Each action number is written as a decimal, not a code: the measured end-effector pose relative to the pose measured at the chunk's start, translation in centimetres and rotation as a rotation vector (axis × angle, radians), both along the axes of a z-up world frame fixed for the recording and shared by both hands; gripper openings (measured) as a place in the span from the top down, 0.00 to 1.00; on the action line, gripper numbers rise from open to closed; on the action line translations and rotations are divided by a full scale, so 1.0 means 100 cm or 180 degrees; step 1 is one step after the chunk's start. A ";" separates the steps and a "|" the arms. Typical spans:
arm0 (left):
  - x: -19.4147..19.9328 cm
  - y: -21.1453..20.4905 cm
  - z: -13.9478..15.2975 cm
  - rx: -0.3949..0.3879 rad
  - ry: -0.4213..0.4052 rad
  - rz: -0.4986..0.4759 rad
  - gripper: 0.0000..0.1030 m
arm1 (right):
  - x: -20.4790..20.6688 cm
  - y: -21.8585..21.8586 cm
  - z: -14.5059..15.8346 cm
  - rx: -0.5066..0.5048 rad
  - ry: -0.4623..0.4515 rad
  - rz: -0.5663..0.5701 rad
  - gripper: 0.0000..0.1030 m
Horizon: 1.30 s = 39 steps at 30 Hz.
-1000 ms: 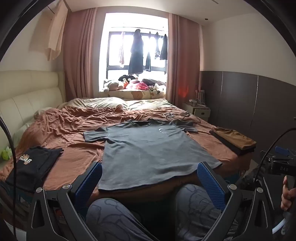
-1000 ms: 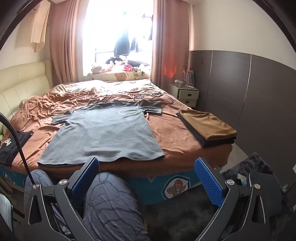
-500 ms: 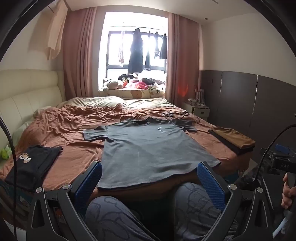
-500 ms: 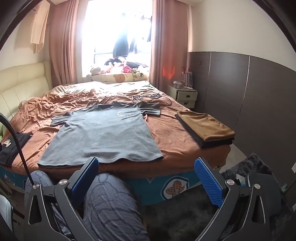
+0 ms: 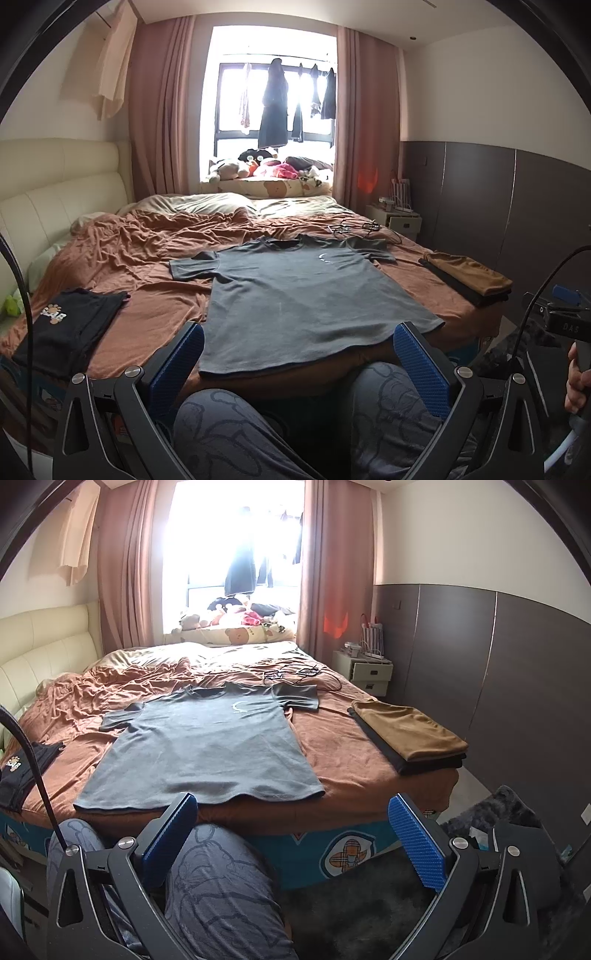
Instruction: Fold small clothes
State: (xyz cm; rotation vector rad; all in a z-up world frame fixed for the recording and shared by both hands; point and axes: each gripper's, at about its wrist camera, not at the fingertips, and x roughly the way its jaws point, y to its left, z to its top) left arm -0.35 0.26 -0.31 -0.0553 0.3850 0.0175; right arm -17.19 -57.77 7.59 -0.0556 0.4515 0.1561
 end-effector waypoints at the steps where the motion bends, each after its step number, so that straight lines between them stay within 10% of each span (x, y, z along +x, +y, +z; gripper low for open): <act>1: 0.000 -0.001 0.001 0.0005 0.0006 -0.0009 0.00 | 0.000 0.000 0.000 0.0004 0.0005 0.0007 0.00; 39: -0.017 0.002 0.002 -0.0009 -0.0103 0.0030 0.00 | -0.001 0.002 -0.006 -0.0032 -0.0013 0.0017 0.00</act>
